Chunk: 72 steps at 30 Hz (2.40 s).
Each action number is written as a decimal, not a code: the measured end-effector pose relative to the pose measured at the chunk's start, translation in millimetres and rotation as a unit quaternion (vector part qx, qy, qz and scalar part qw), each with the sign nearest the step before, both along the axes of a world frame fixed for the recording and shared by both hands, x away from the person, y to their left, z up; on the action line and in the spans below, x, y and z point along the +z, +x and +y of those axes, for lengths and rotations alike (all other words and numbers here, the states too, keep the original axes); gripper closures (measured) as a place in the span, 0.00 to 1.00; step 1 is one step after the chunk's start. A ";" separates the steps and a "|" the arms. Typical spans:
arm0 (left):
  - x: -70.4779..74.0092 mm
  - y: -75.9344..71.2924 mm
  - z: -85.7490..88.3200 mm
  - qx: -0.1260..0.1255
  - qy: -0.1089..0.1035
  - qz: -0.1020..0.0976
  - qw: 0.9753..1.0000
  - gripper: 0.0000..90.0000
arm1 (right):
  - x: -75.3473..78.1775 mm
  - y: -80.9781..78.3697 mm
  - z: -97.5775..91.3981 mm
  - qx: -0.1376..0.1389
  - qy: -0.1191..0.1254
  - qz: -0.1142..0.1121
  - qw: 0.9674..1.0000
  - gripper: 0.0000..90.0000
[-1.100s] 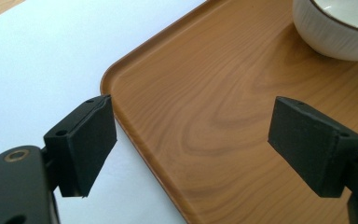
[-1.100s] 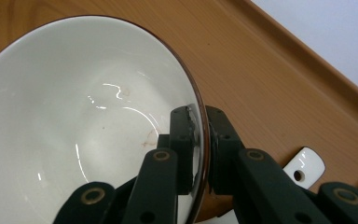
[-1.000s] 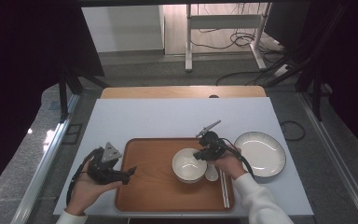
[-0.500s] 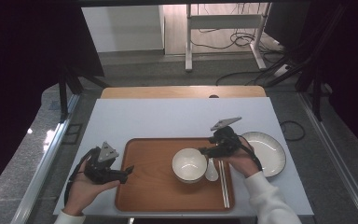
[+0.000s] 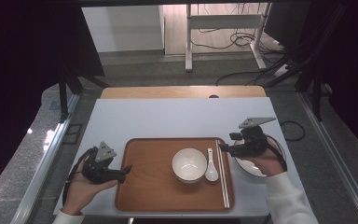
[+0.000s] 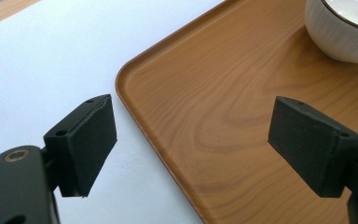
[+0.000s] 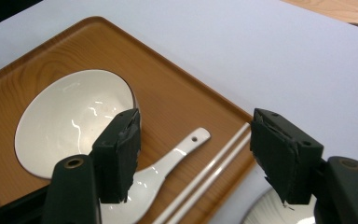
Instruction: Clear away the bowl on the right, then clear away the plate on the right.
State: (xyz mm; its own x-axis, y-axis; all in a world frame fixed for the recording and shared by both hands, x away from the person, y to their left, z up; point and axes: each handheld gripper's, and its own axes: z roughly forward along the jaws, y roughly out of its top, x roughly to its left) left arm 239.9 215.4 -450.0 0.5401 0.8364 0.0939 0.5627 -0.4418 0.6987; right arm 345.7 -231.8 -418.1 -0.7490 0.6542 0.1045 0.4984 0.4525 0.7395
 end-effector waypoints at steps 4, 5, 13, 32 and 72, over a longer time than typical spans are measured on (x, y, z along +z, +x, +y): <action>-0.7 0.1 0.1 0.001 -0.001 0.001 1.000 0.17 | 3.5 -0.8 -9.5 -0.001 0.001 0.002 1.000 0.35; -0.9 0.1 0.2 0.000 0.000 0.001 1.000 0.17 | 5.0 -0.5 -16.1 -0.010 0.003 -0.001 1.000 0.35; -0.9 0.5 -2.0 -0.002 -0.002 0.000 1.000 0.17 | 8.2 -0.3 -39.7 -0.037 0.005 -0.006 0.999 0.35; 0.0 -1.0 -0.7 -0.001 -0.016 0.003 1.000 0.17 | -0.7 9.2 -90.0 -0.099 -0.019 0.029 0.995 0.36; -3.2 1.7 -4.3 -0.007 -0.008 0.012 1.000 0.17 | -47.1 29.3 -176.7 -0.209 -0.034 0.117 0.970 0.44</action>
